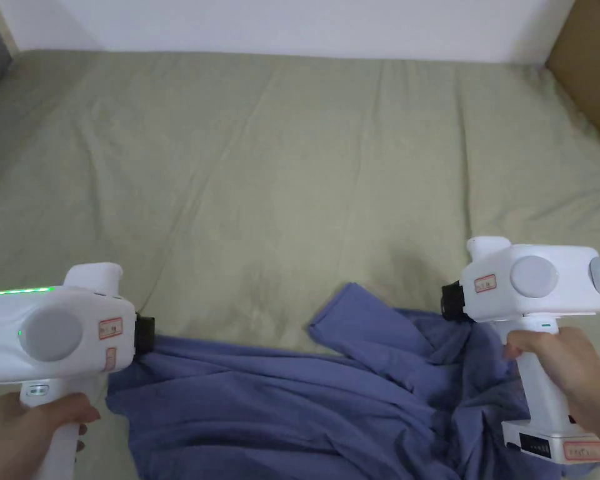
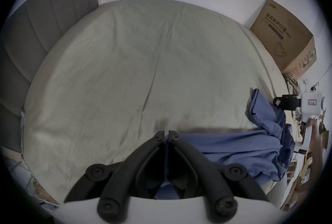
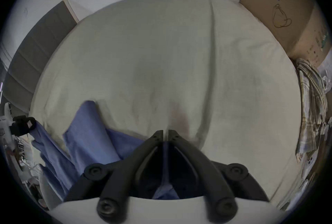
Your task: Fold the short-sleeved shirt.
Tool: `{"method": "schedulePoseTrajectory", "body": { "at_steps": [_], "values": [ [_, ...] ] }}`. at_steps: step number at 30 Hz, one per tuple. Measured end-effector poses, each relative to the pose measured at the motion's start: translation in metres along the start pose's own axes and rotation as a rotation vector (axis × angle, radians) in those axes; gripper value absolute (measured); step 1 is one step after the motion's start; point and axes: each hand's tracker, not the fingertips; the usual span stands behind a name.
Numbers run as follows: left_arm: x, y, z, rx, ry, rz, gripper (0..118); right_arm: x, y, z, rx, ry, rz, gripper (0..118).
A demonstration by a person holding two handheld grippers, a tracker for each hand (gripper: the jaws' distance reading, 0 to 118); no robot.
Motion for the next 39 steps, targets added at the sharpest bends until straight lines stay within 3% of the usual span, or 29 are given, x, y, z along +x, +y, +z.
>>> {"method": "schedulePoseTrajectory", "body": {
  "at_steps": [5,8,14,17,22,29,32,39],
  "values": [
    [0.004,0.014,0.037,0.068,0.013,-0.020,1,0.000,0.014,0.059,0.108,-0.024,0.000,5],
    [0.009,0.033,0.064,0.142,0.053,-0.090,1,0.008,0.030,0.105,0.190,-0.018,-0.036,5],
    [0.021,0.087,0.135,0.300,0.061,-0.126,1,0.026,0.062,0.203,0.368,-0.058,-0.091,5],
    [0.029,0.116,0.169,0.377,0.121,-0.157,1,0.041,0.079,0.251,0.453,-0.068,-0.160,5],
    [0.037,0.165,0.211,0.475,0.181,-0.180,2,0.056,0.111,0.315,0.567,-0.089,-0.206,5],
    [0.049,0.242,0.231,0.531,0.266,-0.241,1,0.065,0.171,0.359,0.640,-0.106,-0.244,5],
    [0.050,0.277,0.236,0.574,0.250,-0.214,1,0.065,0.198,0.372,0.687,-0.074,-0.263,5],
    [0.053,0.353,0.250,0.681,0.254,-0.160,1,0.050,0.278,0.403,0.782,-0.099,-0.259,5]
  ]
}}
